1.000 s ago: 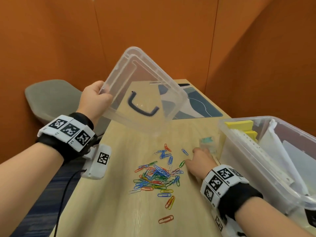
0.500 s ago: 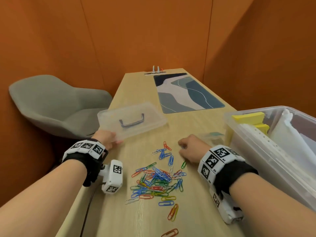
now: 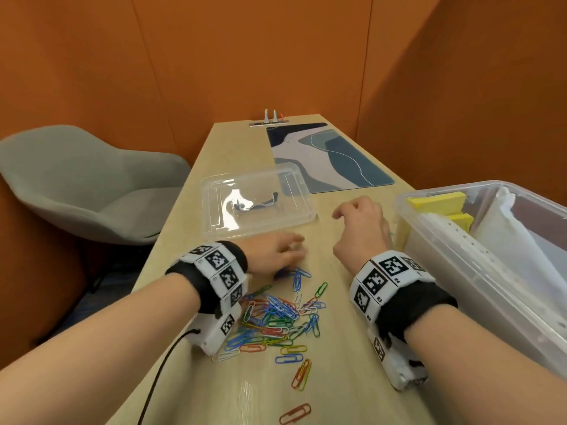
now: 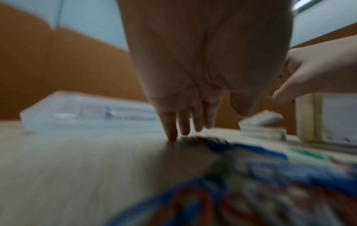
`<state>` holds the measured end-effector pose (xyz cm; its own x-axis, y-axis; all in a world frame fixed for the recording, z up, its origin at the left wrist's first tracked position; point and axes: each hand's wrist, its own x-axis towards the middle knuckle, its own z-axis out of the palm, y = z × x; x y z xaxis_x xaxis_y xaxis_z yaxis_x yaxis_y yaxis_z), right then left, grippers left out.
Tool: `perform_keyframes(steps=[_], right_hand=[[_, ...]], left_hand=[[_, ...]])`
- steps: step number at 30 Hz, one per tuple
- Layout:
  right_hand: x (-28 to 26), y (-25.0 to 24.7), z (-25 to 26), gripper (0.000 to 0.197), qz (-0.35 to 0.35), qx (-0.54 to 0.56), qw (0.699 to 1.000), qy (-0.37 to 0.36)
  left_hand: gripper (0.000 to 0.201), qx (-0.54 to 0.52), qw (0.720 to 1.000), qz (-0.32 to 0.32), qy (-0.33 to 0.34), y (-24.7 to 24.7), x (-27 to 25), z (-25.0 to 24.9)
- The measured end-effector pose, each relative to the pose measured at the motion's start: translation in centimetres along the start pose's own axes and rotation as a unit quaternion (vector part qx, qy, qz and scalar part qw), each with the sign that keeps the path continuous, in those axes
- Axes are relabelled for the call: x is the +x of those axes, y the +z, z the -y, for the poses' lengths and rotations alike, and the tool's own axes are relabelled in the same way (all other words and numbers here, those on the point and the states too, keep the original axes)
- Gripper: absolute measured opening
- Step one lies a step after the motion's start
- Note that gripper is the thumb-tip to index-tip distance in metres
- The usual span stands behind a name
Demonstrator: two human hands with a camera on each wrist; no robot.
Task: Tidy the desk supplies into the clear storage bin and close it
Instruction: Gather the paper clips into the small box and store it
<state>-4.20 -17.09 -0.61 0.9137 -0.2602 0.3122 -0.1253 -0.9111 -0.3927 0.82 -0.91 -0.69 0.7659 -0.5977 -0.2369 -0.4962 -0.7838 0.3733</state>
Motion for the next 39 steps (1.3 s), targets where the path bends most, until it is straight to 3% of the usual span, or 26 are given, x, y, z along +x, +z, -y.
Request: perform_keyframes(steps=[2, 7, 10, 12, 15, 18, 21, 24, 27, 31, 34, 39], right_hand=[[-0.2, 0.1, -0.6, 0.049, 0.033, -0.054, 0.998, 0.028], [-0.2, 0.2, -0.8, 0.037, 0.119, -0.103, 0.985, 0.073], [0.0, 0.2, -0.6, 0.037, 0.112, -0.108, 0.986, 0.056], [0.1, 0.3, -0.3, 0.037, 0.093, -0.097, 0.990, 0.036], [-0.2, 0.1, 0.2, 0.030, 0.076, -0.028, 0.997, 0.001], [-0.8, -0.1, 0.3, 0.027, 0.065, -0.004, 0.998, -0.023], [-1.1, -0.3, 0.1, 0.024, 0.054, -0.018, 0.998, -0.031], [-1.5, -0.3, 0.4, 0.023, 0.065, -0.010, 0.996, -0.052], [-2.1, -0.5, 0.7, 0.021, 0.095, 0.021, 0.994, -0.049], [-3.6, -0.8, 0.6, 0.034, 0.141, 0.062, 0.987, -0.044], [-4.1, -1.0, 0.4, 0.043, 0.171, 0.071, 0.982, -0.038], [-4.0, -1.0, 0.0, 0.035, 0.150, 0.049, 0.987, -0.031]], left_hand=[[0.052, 0.027, 0.996, 0.082, 0.006, 0.7, -0.1, -0.7], [0.054, -0.040, 0.986, 0.155, 0.049, 1.7, -4.1, 0.5], [0.055, -0.105, 0.987, 0.102, 0.059, 1.9, -5.9, 1.2], [0.063, -0.083, 0.991, 0.068, 0.075, 2.0, -5.6, 0.7], [0.073, -0.012, 0.991, 0.075, 0.108, 2.5, -3.7, -1.1], [0.068, 0.055, 0.986, 0.081, 0.138, 3.0, -3.2, -2.1], [0.052, 0.044, 0.984, 0.061, 0.163, 3.3, -4.8, -1.1], [0.041, 0.017, 0.988, 0.021, 0.151, 3.3, -6.9, 0.9], [0.051, -0.004, 0.991, -0.007, 0.131, 3.2, -8.4, 0.7], [0.057, 0.020, 0.974, 0.020, 0.225, 4.7, -9.9, -2.5], [0.046, 0.046, 0.961, 0.031, 0.271, 5.6, -10.1, -2.9], [0.016, 0.052, 0.980, -0.034, 0.191, 4.6, -9.5, -0.2]])
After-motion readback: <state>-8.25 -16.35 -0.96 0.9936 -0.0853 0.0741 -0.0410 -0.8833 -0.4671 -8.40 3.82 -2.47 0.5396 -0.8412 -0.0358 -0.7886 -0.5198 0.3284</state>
